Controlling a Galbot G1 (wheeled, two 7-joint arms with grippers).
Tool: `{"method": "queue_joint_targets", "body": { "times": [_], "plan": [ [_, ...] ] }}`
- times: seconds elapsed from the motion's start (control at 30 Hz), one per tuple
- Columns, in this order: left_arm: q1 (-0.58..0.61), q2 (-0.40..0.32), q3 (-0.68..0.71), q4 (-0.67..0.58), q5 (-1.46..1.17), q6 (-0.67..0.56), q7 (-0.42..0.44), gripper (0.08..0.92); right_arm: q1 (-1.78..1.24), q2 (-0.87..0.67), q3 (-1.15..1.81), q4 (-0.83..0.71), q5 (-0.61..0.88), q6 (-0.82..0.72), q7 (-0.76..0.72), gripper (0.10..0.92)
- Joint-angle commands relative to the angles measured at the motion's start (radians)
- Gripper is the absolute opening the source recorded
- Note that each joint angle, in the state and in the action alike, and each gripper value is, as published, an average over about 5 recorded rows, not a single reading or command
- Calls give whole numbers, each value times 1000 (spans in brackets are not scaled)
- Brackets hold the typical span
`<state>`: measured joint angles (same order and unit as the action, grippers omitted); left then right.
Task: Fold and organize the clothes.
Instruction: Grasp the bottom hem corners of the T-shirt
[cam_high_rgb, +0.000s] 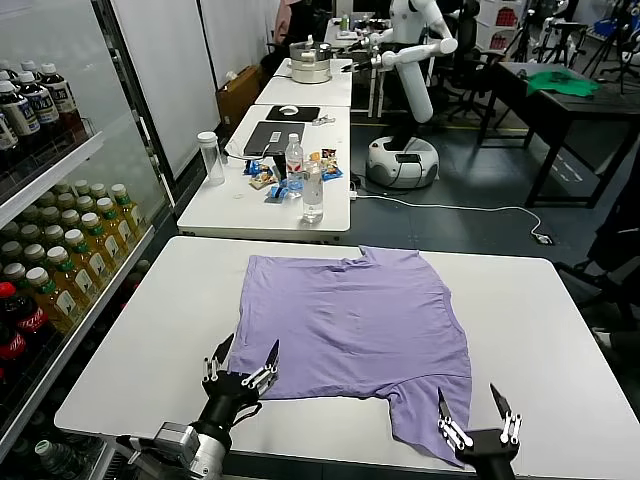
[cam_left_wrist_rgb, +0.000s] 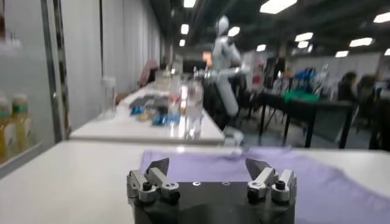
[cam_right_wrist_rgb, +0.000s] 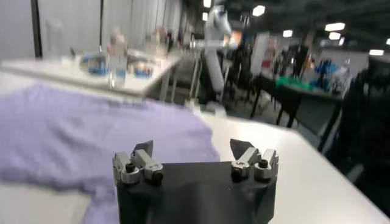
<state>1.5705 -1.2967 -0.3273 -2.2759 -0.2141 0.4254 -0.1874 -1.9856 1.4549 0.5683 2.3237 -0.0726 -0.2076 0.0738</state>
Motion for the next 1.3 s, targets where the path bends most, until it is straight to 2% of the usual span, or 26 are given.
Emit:
{"method": "queue_joint_targets", "body": {
  "times": [0.03,0.33,0.5,0.6,0.7,1.3],
  "plan": [
    [4,-3,5,35,9,115,-31,823,-29,-13,-6,-43,2,-78,27,823],
    [-32,-5,-9,154,47,157,-129,823,-6,-15,-42,-64,0,-98,-9,823],
    [-28,-3,-26,193,20,158,-152,823,0,-12,-56,-80,22,-107,-23,822],
    [-26,1,-30,200,-22,157,-162,816,6,-8,-59,-93,74,-118,-19,791],
    [-27,5,-31,199,-57,157,-165,763,13,-7,-57,-105,127,-136,-17,715],
    [-21,20,-39,176,-302,157,-172,246,-1,-39,-24,-27,191,-97,-47,180]
  ]
}}
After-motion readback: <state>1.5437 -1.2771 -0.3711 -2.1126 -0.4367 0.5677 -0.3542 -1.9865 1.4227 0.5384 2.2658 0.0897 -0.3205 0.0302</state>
